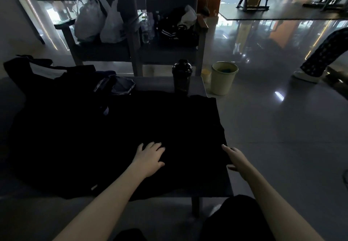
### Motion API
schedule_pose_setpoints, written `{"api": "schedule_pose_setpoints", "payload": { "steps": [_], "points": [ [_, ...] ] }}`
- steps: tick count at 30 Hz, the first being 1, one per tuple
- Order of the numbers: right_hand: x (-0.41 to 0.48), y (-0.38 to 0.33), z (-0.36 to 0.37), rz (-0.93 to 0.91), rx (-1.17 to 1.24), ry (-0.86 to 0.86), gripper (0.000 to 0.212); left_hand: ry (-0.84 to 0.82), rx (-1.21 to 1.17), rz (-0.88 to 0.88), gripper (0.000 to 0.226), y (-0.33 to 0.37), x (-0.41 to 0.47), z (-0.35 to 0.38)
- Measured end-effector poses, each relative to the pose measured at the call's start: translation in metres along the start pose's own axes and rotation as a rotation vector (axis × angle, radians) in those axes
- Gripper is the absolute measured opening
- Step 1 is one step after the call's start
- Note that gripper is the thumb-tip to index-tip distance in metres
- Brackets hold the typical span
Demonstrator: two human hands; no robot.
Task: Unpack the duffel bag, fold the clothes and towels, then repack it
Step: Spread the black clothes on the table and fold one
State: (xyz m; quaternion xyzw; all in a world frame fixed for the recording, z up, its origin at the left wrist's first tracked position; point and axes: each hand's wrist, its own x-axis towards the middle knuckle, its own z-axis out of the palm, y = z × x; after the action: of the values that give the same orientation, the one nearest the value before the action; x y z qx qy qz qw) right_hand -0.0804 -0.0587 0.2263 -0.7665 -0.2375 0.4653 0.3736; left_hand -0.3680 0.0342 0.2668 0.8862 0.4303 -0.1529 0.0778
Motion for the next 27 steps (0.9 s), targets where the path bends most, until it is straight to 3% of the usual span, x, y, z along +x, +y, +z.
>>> {"api": "schedule_pose_setpoints", "payload": {
  "steps": [3,7,11,17,22,27],
  "points": [
    [-0.012,-0.009,-0.006,-0.053,0.098,0.07,0.034,0.144,0.034,0.042,0.052,0.018,-0.012,-0.002],
    [-0.021,-0.015,-0.014,-0.223,0.217,0.148,0.041,0.009,0.001,0.052,0.08,0.041,-0.029,0.005],
    [-0.031,-0.02,-0.015,-0.348,0.163,0.163,0.023,-0.074,0.166,0.016,0.104,0.053,-0.037,0.021],
    [-0.043,-0.017,-0.016,-0.532,-0.318,0.185,0.048,-0.003,0.152,0.043,0.08,0.059,-0.049,0.021],
    [-0.046,-0.01,-0.016,-0.756,-0.515,0.302,0.024,0.01,0.049,0.03,0.044,0.047,-0.056,0.007],
    [-0.052,-0.012,-0.022,-0.674,-0.474,0.351,0.018,0.097,-0.185,-0.264,0.027,0.012,-0.065,-0.01]
  ]
}}
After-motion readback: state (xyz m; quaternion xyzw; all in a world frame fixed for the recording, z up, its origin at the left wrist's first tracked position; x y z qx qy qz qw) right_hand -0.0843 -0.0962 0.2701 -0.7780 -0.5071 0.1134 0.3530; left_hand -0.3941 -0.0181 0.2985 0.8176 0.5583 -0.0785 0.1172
